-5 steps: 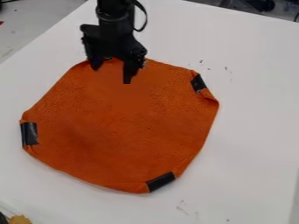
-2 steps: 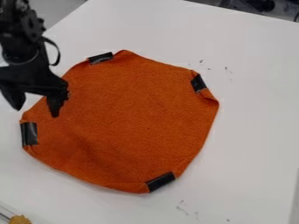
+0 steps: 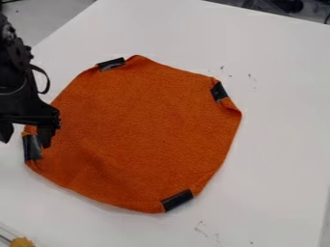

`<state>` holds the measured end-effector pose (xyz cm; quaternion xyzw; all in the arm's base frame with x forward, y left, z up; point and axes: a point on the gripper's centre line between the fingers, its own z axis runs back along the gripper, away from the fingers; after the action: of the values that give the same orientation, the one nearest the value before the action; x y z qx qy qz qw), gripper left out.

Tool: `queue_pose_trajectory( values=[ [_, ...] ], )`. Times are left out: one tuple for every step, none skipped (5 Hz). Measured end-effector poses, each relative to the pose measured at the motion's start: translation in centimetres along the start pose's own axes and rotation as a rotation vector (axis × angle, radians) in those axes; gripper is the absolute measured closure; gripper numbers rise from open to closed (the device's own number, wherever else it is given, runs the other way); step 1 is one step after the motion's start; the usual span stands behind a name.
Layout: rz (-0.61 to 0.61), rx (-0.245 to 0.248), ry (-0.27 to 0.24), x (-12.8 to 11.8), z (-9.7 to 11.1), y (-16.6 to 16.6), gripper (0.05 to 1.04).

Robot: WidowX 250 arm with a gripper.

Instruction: Fold the cloth from bottom left to right

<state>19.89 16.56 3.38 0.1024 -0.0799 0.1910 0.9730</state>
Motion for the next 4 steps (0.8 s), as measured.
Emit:
queue_pose_trajectory(
  values=[
    [-0.008, -0.016, 0.024, 0.0, -1.4, 0.4, 0.083],
    [-0.01, -0.032, 0.032, 0.1, -2.0, 0.8, 0.118],
    [-0.023, -0.035, 0.042, -0.1, -2.6, 1.0, 0.391],
    [-0.013, -0.046, 0.041, -0.1, -2.8, 1.2, 0.687]
  ],
)
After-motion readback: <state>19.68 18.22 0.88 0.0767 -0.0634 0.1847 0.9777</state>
